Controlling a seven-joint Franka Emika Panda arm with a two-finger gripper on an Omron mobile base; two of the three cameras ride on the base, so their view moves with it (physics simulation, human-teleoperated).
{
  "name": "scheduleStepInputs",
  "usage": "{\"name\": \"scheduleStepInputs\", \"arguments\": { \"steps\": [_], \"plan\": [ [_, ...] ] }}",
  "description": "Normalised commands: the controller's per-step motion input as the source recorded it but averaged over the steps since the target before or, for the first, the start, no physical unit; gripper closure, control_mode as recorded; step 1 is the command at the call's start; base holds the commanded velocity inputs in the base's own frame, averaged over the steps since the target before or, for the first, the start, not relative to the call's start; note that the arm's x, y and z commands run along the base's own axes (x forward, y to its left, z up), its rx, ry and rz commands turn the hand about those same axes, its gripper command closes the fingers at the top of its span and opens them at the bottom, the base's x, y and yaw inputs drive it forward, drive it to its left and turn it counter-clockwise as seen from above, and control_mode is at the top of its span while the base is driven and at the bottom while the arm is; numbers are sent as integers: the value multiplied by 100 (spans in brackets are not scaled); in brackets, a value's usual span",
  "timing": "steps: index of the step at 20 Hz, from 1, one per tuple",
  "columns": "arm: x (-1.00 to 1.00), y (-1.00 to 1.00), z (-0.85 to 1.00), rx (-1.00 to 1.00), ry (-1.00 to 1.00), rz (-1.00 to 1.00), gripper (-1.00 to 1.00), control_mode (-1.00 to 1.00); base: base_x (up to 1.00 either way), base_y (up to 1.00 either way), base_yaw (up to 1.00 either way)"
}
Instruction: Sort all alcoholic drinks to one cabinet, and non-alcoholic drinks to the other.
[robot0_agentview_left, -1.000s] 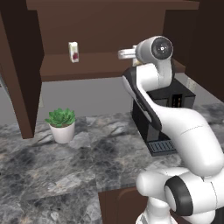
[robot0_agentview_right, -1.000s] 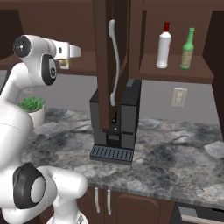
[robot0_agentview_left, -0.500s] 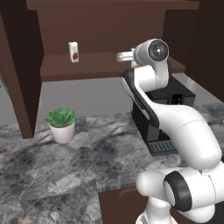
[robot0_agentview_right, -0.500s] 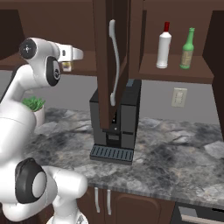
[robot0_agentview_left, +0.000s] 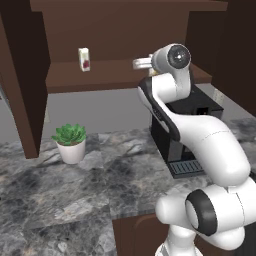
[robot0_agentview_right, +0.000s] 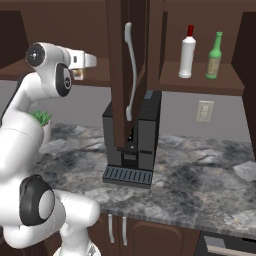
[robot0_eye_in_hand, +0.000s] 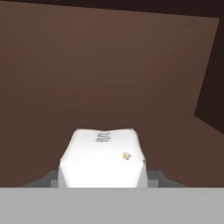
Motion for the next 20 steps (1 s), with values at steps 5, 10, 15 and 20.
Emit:
{"name": "scheduleStepInputs", "arguments": {
  "steps": [5,10,15,20],
  "plan": [
    [10,0,8,0,0,-1,100,-100,0,0,0],
    [14,0,1,0,0,-1,100,-100,0,0,0],
    [19,2,-1,0,0,0,100,-100,0,0,0],
    [21,1,0,0,0,0,100,-100,0,0,0]
  ]
}}
